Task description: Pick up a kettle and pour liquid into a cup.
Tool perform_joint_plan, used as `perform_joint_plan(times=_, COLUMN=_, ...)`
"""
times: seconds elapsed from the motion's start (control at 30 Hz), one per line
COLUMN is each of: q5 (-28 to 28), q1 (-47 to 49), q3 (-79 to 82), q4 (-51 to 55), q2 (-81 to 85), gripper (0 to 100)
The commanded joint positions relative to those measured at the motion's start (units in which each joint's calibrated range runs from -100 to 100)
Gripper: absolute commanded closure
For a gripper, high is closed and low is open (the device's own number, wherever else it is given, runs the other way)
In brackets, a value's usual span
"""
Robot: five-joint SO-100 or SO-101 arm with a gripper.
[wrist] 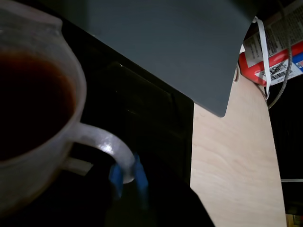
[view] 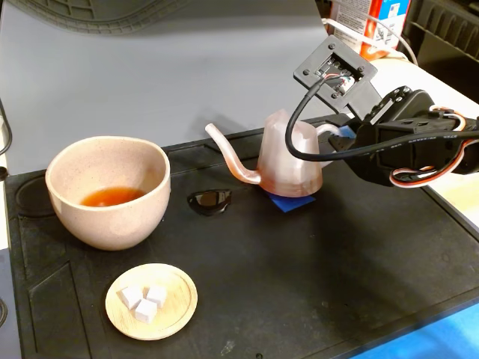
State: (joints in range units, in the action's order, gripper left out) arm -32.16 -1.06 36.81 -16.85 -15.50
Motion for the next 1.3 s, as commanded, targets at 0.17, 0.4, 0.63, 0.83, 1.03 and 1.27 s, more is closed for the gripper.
perform_joint_plan(times=0.17, q5=0.3, q1=0.1, q3=-2.6, q4=-1.2, q2=-1.5, gripper=100)
perform_joint_plan(times=0.4, q5=4.6, q1=0.2, q3=-3.1, q4=-1.3, q2=-1.3, gripper=99)
perform_joint_plan(times=0.63, q5=4.7, q1=0.2, q3=-2.2, q4=-6.9, q2=-1.9, gripper=99)
perform_joint_plan(times=0.83, q5=4.7, q1=0.2, q3=-2.2, q4=-6.9, q2=-1.9, gripper=99)
perform_joint_plan(times=1.03, q5=8.3, q1=0.0, q3=-1.1, q4=-7.3, q2=-2.1, gripper=99)
perform_joint_plan(times=1.27, q5=5.2, q1=0.6, q3=-0.8, q4=-6.7, q2=-2.0, gripper=90)
